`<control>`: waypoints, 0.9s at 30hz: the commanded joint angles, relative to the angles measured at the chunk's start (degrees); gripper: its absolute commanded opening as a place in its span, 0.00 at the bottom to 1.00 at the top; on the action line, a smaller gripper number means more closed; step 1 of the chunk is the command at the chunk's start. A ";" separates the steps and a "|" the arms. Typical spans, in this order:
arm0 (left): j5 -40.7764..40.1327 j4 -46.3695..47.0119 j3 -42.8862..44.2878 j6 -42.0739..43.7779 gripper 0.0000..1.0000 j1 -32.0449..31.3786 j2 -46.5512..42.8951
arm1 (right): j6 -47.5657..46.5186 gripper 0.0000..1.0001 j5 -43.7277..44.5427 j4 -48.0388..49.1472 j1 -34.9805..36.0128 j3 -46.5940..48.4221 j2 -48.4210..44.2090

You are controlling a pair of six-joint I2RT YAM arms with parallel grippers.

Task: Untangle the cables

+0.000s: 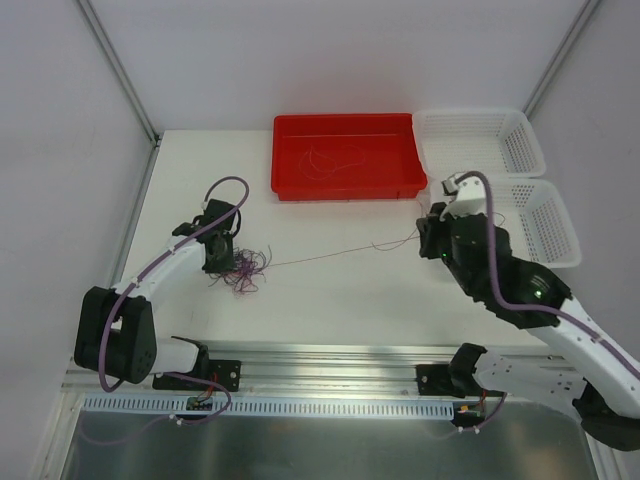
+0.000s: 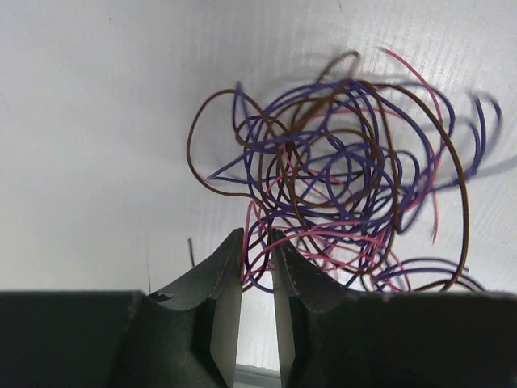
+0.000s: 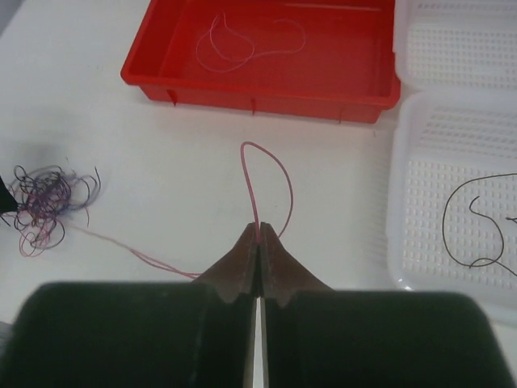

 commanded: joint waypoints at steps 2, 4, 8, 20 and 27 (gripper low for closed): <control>-0.94 -1.59 2.08 -0.87 0.19 0.70 0.30 | -2.35 0.01 3.89 -4.82 -0.96 2.46 -7.20; -1.12 -1.68 2.26 -0.96 0.19 0.70 0.39 | -2.70 0.01 5.29 -6.23 -1.04 3.07 -10.28; -1.21 -1.68 2.26 -0.96 0.19 0.62 0.48 | -2.52 0.01 7.66 -8.43 -1.13 4.04 -13.88; -1.56 -2.03 2.43 -1.05 0.20 0.70 0.92 | -5.33 0.01 13.11 -13.35 -1.05 7.99 -17.94; -1.82 -2.12 2.61 -1.05 0.24 0.79 1.18 | -11.92 0.01 19.36 -10.98 -1.05 13.35 -20.31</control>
